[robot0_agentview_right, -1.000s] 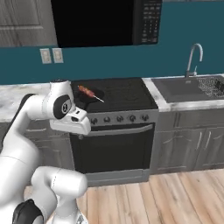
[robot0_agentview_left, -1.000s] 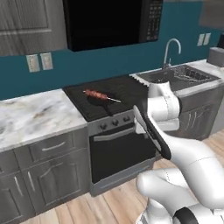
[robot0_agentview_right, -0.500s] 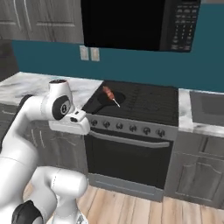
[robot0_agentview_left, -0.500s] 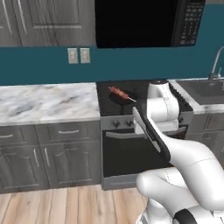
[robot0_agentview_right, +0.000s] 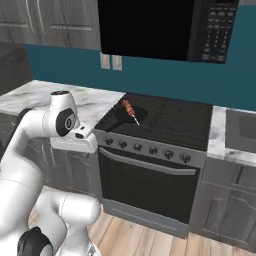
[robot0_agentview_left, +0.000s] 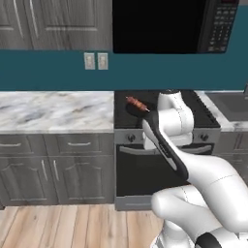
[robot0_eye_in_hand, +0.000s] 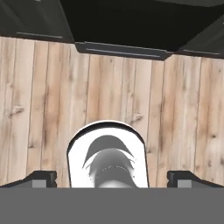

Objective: Place the cold items (avocado and eggplant) from the fridge in one tupperware on the dining counter. Place the warm items (kebab skewer and hot dog) in the stove area in another tupperware.

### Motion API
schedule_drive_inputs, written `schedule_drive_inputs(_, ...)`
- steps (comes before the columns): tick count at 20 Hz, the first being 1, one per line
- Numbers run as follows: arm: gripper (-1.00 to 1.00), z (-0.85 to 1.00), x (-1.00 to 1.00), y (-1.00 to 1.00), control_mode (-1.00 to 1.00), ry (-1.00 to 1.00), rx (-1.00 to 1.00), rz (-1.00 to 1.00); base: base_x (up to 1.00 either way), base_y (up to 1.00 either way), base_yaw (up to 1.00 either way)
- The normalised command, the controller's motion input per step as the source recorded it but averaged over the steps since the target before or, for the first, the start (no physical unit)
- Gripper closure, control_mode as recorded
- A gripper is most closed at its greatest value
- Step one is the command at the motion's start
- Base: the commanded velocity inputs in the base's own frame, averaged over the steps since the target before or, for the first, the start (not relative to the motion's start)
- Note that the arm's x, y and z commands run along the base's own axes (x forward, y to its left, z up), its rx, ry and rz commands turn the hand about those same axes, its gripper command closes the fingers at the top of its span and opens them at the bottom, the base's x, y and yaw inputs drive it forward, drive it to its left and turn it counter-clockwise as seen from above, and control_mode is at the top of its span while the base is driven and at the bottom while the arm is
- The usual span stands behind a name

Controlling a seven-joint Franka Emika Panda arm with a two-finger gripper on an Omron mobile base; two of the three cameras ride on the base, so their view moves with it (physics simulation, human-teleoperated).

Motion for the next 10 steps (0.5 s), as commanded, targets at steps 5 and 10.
schedule_drive_inputs(5,-1.00,0.00,0.00,0.00,1.00,0.00,0.00,0.00,0.21,-0.03,-0.42)
schedule_drive_inputs(10,-1.00,0.00,0.00,0.00,1.00,0.00,0.00,0.00,0.14,-0.11,-0.27)
